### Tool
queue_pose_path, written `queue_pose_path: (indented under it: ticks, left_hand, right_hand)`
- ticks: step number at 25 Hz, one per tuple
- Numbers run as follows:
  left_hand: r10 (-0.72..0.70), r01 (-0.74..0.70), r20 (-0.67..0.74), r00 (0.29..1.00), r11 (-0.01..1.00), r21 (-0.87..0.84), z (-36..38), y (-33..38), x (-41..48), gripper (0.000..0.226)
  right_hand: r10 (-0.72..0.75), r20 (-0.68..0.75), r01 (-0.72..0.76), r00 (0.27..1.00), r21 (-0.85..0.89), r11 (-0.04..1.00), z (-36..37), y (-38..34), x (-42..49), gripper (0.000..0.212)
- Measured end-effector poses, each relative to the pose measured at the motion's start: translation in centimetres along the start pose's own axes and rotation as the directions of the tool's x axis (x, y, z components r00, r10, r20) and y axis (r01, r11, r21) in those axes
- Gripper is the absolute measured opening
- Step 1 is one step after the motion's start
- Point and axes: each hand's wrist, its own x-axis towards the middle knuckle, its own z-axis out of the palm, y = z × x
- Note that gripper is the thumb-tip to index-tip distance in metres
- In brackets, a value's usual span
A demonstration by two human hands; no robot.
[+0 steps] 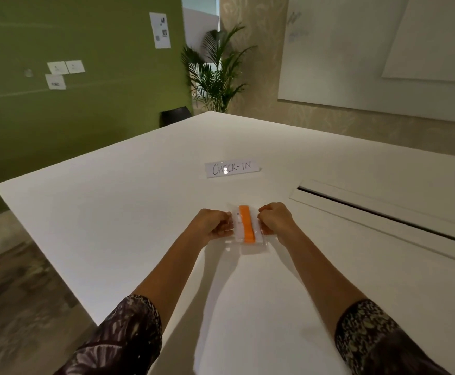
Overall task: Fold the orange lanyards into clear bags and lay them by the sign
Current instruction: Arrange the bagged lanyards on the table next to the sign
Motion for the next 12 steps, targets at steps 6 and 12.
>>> queue_pose_path:
  ticks: [6,12]
  left_hand:
    - [-0.002,0.002,0.003,1.0,1.0,0.01,-4.1,1.7,3.7,0.015]
    - [-0.002,0.002,0.048,0.999,1.0,0.018,-8.2,4.4,8.3,0.016]
  right_hand:
    - [-0.011,0.039,0.009,0.999,0.063,0.998,3.9,-2.9,2.8,0.028]
    - [0.014,-0.011,-0.012,1.0,0.116,0.993,8.4,-5.4,6.0,0.032]
